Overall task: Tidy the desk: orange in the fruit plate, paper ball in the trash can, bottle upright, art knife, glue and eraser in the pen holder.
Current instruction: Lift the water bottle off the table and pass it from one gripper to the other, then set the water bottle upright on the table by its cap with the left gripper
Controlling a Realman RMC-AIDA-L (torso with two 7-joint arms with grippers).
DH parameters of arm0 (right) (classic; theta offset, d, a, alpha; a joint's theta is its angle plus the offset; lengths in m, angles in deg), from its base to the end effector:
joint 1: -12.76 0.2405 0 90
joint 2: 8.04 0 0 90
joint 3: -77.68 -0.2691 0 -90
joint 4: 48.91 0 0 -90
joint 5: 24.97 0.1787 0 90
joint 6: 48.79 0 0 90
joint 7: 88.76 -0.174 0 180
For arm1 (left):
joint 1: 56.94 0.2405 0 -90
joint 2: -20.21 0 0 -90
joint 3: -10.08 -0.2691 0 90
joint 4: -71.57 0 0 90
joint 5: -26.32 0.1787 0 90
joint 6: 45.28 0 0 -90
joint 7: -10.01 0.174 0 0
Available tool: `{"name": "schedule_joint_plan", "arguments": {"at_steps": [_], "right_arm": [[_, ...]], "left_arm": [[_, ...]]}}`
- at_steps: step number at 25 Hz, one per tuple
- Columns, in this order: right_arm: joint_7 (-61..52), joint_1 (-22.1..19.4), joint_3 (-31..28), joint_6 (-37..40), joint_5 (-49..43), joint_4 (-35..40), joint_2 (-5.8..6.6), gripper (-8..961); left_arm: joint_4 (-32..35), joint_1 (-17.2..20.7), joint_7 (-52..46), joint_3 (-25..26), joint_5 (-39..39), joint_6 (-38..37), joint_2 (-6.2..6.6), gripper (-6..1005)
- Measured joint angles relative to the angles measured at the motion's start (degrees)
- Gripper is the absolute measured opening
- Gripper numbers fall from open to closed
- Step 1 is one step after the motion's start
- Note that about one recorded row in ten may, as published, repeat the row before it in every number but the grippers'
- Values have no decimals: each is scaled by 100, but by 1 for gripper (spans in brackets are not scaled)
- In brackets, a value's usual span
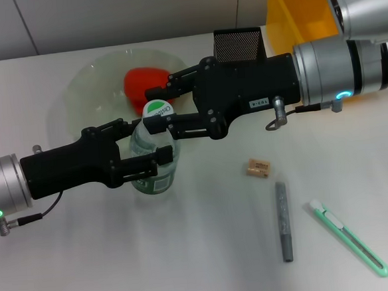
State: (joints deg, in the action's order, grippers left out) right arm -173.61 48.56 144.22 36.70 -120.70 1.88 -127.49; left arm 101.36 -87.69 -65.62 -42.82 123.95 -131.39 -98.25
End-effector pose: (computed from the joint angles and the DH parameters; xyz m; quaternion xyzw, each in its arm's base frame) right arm 0.1299 0.3346 -0.0482 -0.9620 0.0473 0.2642 0.0501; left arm -0.2156 0.3183 -0.0530 -0.9243 -0.2088 -0.3039 0.0984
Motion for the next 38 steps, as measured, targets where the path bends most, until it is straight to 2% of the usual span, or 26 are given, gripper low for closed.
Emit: {"name": "schedule_joint_plan", "arguments": {"at_steps": [16, 18, 24, 27, 29, 30, 32, 34, 38], "right_arm": [[5, -56, 14, -3, 233, -15, 17, 468], [5, -56, 20, -3, 233, -14, 19, 477], [4, -162, -103, 2, 261, 52, 28, 622], [4, -348, -208, 43, 372, 281, 34, 622], [5, -625, -512, 195, 530, 554, 38, 622], [5, -625, -512, 195, 530, 554, 38, 622], [4, -922, -1005, 377, 599, 701, 45, 622], [47, -1299, -1787, 445, 605, 575, 45, 621], [268, -1550, -2254, 430, 593, 268, 54, 621]], "left_arm": [[43, -1, -82, -8, 1, 11, 17, 826], [48, 0, -89, -3, 0, 10, 17, 783], [50, -1, -108, 0, -3, 4, 16, 642], [55, -1, -109, -1, -3, 3, 16, 589], [56, -1, -109, 0, -2, 1, 22, 584], [56, -1, -109, 0, -2, 1, 22, 582], [55, 2, -107, 14, 0, -3, 24, 580], [54, 31, -59, 65, -22, -26, 24, 579], [67, 56, -22, 68, -80, -32, 24, 578]]}}
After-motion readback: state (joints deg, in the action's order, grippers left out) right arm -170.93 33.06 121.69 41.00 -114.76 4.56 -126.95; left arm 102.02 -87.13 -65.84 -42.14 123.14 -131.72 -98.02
